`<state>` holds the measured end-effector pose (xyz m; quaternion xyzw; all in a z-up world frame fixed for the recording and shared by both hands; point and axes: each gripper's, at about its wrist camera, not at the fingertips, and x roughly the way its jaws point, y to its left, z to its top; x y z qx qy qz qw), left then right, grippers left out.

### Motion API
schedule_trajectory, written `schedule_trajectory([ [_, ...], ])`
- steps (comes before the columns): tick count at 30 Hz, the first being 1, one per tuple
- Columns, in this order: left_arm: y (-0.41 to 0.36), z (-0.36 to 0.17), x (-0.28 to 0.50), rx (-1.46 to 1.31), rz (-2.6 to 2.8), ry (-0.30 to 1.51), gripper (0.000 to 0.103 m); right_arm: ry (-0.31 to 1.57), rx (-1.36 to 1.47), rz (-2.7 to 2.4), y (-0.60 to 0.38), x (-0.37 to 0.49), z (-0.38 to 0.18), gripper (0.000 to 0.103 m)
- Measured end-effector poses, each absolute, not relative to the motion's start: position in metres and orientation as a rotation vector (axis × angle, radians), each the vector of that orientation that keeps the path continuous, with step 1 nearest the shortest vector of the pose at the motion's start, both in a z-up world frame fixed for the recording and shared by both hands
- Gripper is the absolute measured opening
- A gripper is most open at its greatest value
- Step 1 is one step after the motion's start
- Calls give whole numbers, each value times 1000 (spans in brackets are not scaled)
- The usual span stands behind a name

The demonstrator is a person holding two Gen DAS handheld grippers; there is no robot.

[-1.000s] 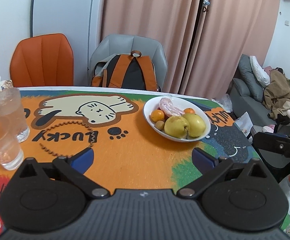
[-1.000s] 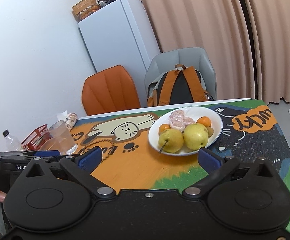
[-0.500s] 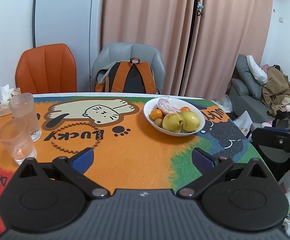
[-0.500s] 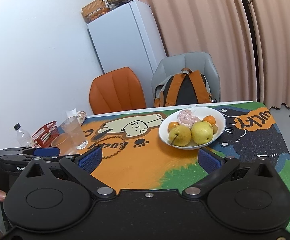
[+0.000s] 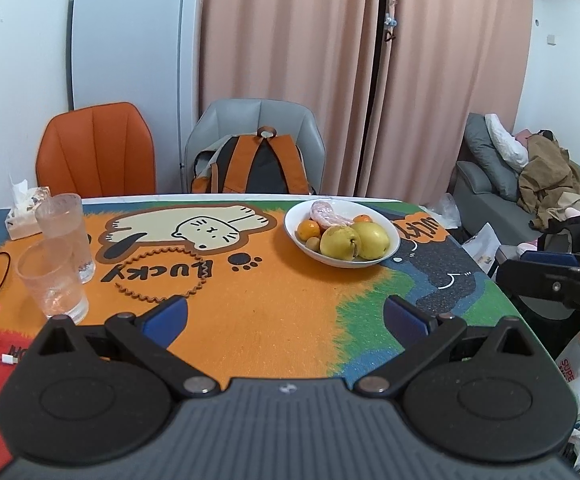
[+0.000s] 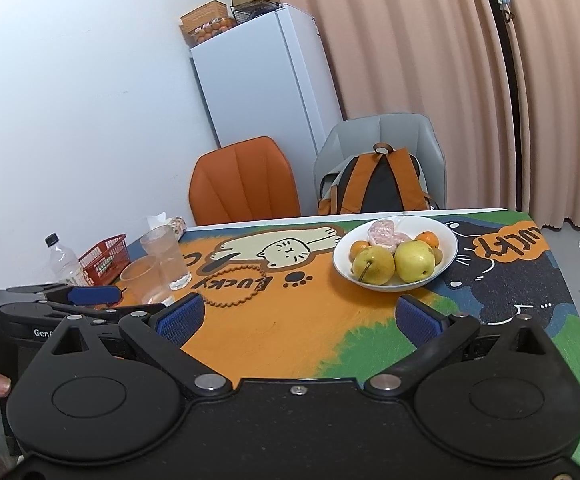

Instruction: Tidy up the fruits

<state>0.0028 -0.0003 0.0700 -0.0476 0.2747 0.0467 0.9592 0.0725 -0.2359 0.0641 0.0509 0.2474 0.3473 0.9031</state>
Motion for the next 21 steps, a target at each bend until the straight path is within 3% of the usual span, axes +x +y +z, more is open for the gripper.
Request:
schedule_trajectory([
  [21, 7, 67, -10, -109, 118, 557, 103, 513, 84, 743, -229, 64, 64, 103],
])
